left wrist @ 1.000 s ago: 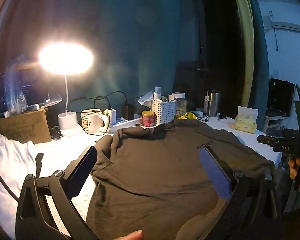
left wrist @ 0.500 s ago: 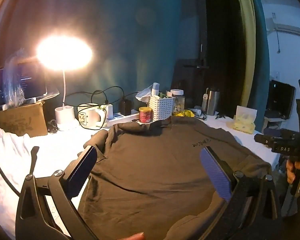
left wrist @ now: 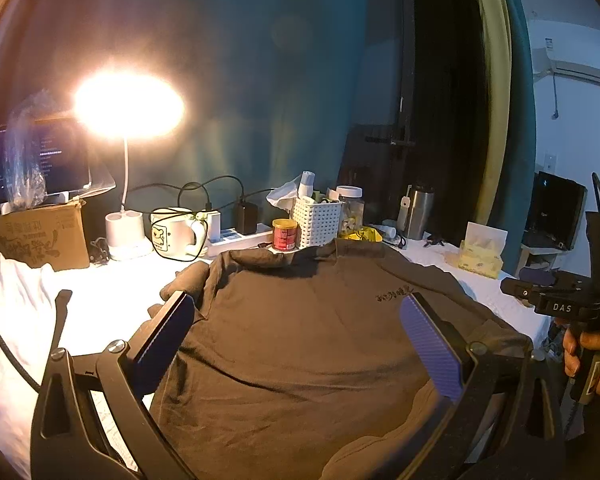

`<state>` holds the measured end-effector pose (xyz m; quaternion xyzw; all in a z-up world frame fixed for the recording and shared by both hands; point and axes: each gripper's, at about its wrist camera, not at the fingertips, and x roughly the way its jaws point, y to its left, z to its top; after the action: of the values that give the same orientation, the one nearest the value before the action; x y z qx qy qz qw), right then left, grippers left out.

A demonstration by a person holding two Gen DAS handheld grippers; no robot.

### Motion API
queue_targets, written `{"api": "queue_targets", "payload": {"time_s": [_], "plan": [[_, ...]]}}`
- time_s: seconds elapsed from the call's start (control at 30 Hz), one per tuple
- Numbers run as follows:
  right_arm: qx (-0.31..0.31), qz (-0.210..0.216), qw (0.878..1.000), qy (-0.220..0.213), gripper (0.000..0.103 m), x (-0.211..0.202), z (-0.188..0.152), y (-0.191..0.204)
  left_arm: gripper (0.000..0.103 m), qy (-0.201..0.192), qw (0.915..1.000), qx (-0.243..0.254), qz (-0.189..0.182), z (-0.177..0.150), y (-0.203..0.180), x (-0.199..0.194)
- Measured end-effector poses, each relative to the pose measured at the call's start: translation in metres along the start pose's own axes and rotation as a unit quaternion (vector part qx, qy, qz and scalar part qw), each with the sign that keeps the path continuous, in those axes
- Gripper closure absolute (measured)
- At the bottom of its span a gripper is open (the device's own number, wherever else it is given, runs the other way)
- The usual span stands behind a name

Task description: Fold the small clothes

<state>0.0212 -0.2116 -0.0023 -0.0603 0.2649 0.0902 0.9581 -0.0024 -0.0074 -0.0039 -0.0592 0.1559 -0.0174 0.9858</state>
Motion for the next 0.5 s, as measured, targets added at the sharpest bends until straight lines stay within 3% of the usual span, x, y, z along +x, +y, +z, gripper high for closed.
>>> {"api": "queue_targets", "payload": {"time_s": [0.5], "plan": [[-0.001, 0.000, 1.000, 0.000, 0.028, -0.0002, 0.0009, -0.0015, 0.001, 0.007, 0.9998, -0.018, 0.008, 0.0041, -0.0002, 0.0027]]}}
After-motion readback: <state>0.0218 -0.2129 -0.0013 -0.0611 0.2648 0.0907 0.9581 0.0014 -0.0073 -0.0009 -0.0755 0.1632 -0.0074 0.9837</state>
